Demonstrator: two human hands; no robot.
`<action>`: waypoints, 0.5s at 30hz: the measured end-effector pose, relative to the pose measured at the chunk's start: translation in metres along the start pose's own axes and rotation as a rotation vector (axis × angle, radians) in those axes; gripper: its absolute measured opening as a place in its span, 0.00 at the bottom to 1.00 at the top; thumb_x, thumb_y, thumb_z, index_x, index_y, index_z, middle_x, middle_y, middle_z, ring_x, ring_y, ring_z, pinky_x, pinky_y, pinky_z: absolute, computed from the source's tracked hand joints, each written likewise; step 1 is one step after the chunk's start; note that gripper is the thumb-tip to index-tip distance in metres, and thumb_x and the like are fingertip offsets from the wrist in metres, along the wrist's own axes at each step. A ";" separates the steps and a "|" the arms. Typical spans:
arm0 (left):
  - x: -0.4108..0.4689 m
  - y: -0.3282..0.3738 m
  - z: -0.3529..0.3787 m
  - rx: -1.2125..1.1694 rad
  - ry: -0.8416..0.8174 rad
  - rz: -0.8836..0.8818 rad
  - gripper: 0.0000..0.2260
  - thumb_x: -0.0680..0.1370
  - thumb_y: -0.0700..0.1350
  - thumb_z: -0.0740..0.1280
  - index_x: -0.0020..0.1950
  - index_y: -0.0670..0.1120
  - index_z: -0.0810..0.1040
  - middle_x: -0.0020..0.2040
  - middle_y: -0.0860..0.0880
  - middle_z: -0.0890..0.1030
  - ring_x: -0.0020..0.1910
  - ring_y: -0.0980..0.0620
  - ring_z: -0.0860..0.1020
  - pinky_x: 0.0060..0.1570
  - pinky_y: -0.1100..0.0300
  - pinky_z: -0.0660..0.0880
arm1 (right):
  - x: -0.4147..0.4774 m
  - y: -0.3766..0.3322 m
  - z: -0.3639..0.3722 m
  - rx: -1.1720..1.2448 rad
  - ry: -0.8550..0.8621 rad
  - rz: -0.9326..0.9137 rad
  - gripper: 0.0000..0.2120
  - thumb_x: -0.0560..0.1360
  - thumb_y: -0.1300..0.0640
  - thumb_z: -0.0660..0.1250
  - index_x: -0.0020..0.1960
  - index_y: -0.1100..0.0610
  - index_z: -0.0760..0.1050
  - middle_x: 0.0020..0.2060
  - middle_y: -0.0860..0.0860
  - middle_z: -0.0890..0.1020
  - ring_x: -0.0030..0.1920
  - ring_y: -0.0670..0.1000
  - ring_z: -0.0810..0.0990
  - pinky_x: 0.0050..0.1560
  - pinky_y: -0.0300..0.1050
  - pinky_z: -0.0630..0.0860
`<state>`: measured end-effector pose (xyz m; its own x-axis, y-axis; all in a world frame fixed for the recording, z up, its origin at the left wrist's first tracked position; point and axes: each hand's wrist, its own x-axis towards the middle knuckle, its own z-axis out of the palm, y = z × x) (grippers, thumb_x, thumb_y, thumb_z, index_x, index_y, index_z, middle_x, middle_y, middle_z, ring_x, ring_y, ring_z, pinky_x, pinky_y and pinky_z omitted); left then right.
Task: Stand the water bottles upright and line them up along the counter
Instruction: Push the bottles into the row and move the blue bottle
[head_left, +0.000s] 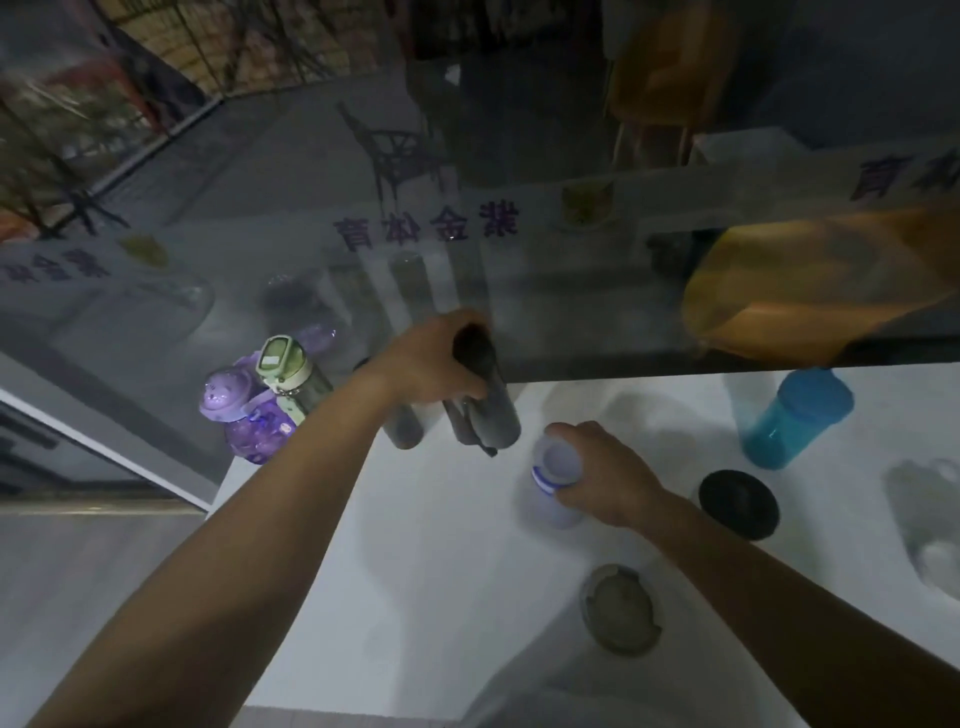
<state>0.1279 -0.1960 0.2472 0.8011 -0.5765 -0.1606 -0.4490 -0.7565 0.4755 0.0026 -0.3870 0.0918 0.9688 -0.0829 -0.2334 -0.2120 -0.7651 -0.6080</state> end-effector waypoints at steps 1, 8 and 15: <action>0.012 0.008 0.001 0.013 0.027 0.016 0.26 0.68 0.46 0.75 0.64 0.55 0.72 0.57 0.54 0.75 0.52 0.52 0.74 0.40 0.68 0.68 | -0.004 0.005 0.002 -0.004 0.012 -0.015 0.36 0.67 0.50 0.73 0.72 0.44 0.62 0.63 0.51 0.71 0.61 0.55 0.73 0.61 0.52 0.74; 0.095 0.022 0.065 -0.012 -0.055 -0.048 0.26 0.67 0.43 0.76 0.63 0.48 0.73 0.58 0.48 0.76 0.55 0.46 0.76 0.49 0.56 0.75 | -0.033 0.020 0.007 -0.032 0.092 -0.040 0.36 0.68 0.47 0.73 0.71 0.45 0.61 0.62 0.50 0.69 0.59 0.55 0.74 0.58 0.49 0.75; 0.131 0.012 0.111 0.063 -0.133 -0.053 0.25 0.66 0.41 0.75 0.60 0.49 0.73 0.56 0.46 0.76 0.51 0.44 0.77 0.46 0.51 0.80 | -0.043 0.017 0.007 0.045 0.110 0.023 0.36 0.69 0.49 0.73 0.72 0.46 0.59 0.66 0.49 0.66 0.64 0.53 0.70 0.61 0.47 0.74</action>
<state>0.1834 -0.3148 0.1361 0.7669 -0.5677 -0.2993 -0.4344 -0.8025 0.4090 -0.0432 -0.3920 0.0859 0.9714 -0.1717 -0.1642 -0.2373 -0.7331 -0.6374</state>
